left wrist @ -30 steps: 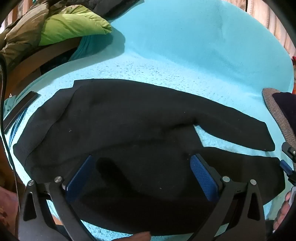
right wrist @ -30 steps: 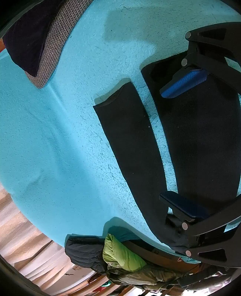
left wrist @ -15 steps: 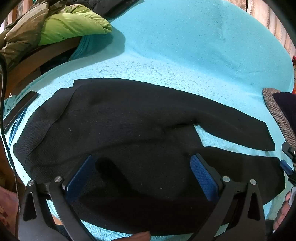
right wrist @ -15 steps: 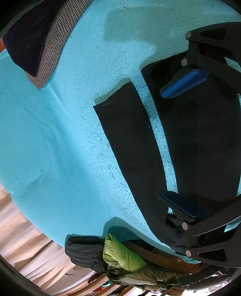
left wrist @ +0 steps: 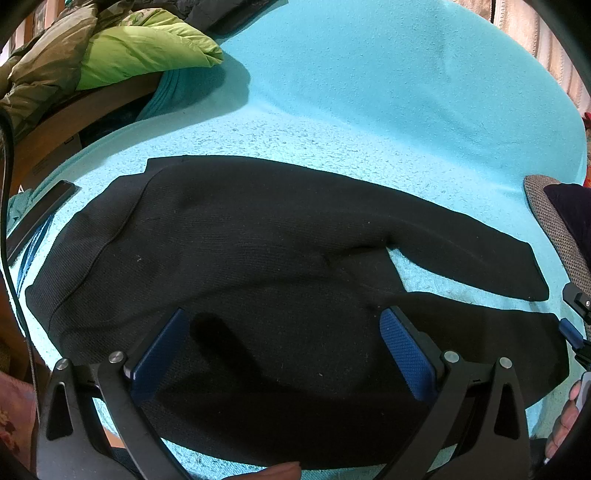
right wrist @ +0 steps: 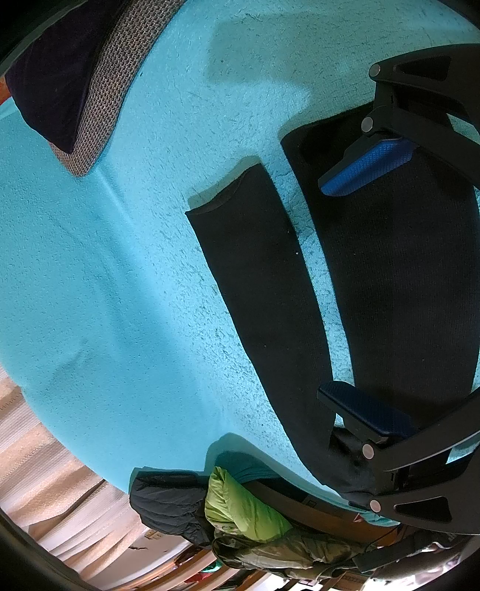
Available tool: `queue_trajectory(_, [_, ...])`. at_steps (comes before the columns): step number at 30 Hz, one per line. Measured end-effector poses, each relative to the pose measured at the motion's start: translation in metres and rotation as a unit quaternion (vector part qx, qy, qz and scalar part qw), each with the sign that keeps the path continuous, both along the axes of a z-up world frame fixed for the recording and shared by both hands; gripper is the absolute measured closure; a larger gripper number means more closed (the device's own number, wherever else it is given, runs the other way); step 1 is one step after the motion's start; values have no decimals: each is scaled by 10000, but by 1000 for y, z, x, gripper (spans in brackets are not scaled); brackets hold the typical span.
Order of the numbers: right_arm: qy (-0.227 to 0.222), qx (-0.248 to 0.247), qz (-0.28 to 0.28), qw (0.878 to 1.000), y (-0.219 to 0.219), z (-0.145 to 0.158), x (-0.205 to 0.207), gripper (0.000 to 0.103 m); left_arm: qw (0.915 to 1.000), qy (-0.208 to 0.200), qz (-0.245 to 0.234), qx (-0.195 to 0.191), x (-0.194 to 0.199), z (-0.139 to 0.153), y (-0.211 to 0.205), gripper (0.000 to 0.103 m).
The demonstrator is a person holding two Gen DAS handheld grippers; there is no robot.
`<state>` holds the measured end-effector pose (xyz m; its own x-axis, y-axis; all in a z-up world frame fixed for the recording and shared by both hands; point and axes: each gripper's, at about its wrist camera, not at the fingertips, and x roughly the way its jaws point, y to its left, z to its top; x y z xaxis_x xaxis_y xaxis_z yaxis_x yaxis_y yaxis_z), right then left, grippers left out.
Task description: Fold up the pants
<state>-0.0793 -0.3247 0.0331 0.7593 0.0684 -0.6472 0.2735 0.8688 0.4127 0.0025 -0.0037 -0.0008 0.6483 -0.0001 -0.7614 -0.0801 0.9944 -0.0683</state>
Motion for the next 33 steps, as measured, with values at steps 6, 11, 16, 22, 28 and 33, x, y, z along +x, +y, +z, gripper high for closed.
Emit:
queue_trajectory(6, [1,-1,-2,10000,0,0,0,2,10000,3,-2,-4,-1,-1,1,0])
queue_trajectory(11, [1,1,-2,10000,0,0,0,2,10000,0,-7,-12,-1,-1,1,0])
queue_trajectory(16, [2,0,3,10000,0,0,0,2,10000,-20,-18,-29,-4,-1,3,0])
queue_trajectory(22, [1,1,0,10000,0,0,0,2,10000,-30,-24,-16,-4,0,4,0])
queue_trajectory(28, [1,3,1,10000,0,-1,-1,2,10000,-23,-21,35,-3,1,3,0])
queue_trajectory(33, [2,3,-3,10000,-1,-1,-1,2,10000,26,-2,73,-2,-2,1,0])
